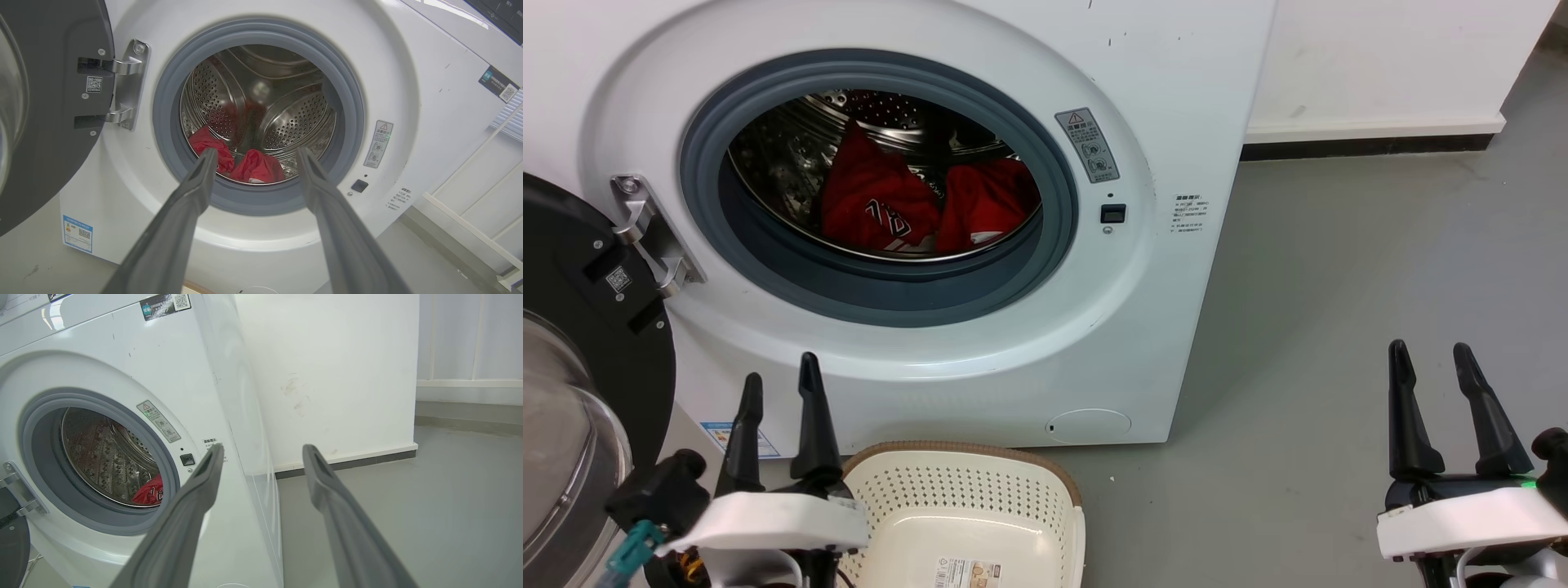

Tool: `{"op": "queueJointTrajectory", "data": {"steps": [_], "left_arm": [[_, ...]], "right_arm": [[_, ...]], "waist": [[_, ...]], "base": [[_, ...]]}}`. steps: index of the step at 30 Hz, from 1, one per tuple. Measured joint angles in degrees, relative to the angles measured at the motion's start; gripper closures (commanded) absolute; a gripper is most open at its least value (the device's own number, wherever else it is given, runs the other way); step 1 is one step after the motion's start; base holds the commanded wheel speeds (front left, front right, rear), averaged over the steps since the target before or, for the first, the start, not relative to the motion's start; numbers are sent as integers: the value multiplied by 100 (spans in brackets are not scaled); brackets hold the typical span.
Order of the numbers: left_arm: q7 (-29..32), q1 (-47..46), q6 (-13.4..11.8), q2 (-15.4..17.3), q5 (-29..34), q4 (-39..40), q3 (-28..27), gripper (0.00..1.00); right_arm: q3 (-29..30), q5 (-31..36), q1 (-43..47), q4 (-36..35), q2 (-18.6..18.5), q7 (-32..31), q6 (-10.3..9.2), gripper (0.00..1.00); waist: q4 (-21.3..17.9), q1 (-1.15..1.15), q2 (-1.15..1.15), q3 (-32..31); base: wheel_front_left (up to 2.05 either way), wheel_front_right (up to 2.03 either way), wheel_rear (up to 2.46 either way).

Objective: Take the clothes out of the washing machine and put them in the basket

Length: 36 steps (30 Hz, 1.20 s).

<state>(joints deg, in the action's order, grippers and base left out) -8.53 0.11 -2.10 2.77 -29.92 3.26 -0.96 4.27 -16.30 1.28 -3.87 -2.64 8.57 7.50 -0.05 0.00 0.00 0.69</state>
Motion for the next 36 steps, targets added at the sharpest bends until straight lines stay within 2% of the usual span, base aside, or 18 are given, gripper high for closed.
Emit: {"op": "queueJointTrajectory", "data": {"steps": [8, 13, 19, 30, 36], "left_arm": [[-121, 74, -13, 1, 670, 37, 215, 0], [-177, 133, 56, 14, 991, -236, 314, 0], [-260, 133, -59, 82, 1430, -264, 476, 0], [-385, 175, -245, 264, 1923, -292, 762, 0], [-472, 192, -209, 269, 2072, -225, 706, 0]], "right_arm": [[-13, 556, 10, -125, -2, 107, 0, 0], [-33, 844, 105, -119, -3, 177, 0, 0], [-73, 1185, 161, -76, -5, 256, 0, 0], [-80, 1700, 225, -83, -8, 387, 0, 0], [-53, 1830, 252, -25, -10, 460, 0, 0]], "waist": [[-8, 0, 0, -1], [-14, 0, 0, -14], [-25, 0, 0, -14], [-32, 0, 0, -37], [-41, 0, 0, -49]], "base": [[0, 0, 0], [0, 0, 0], [0, 0, 0], [0, 0, 0], [0, 0, 0]]}}
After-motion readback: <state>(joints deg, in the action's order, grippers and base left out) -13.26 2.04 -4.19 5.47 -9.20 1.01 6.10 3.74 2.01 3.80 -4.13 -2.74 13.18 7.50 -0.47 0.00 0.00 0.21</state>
